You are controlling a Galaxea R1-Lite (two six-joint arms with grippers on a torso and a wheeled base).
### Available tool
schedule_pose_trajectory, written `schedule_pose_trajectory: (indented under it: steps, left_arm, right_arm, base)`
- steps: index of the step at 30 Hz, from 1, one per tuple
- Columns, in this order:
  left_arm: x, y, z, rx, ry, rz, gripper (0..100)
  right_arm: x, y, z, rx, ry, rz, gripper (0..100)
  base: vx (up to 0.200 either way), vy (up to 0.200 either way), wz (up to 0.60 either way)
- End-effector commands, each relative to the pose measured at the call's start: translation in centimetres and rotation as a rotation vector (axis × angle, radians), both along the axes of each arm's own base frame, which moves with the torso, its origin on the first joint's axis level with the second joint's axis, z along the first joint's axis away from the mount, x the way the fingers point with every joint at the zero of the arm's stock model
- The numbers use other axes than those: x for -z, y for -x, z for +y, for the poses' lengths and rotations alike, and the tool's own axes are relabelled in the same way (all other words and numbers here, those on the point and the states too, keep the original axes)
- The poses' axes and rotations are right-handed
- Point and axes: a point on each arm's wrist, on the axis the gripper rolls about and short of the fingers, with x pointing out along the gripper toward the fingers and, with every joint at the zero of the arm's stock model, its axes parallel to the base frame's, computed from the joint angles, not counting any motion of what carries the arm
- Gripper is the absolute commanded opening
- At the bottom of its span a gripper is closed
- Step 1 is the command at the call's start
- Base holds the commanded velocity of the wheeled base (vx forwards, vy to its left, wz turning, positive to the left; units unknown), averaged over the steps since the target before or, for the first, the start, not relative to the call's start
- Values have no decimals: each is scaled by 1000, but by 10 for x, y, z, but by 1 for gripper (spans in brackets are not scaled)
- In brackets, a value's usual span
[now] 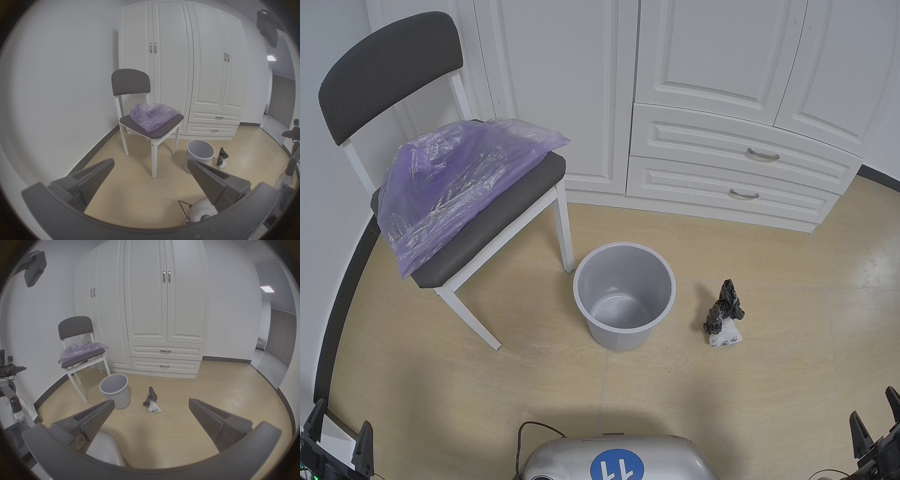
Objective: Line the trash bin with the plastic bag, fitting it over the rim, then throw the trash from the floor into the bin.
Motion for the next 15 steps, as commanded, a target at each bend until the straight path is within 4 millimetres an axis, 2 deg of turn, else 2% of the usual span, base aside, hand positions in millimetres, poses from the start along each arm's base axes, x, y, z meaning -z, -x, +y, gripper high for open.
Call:
schedule_pose_trajectory:
  steps: [1, 7, 15]
  left_arm:
    - [5, 0, 0, 0, -1, 3, 100]
    - [5, 0, 0, 6, -29, 5, 100]
    - [5, 0, -1, 49, -57, -2, 100]
  right_arm:
    - [5, 0, 0, 4, 1, 1, 100]
    - [5, 0, 0, -16, 67, -2, 100]
    - [5, 0, 1, -20, 57, -5, 100]
  base:
    - [0, 0, 0]
    - [0, 0, 0]
    - [0, 0, 0]
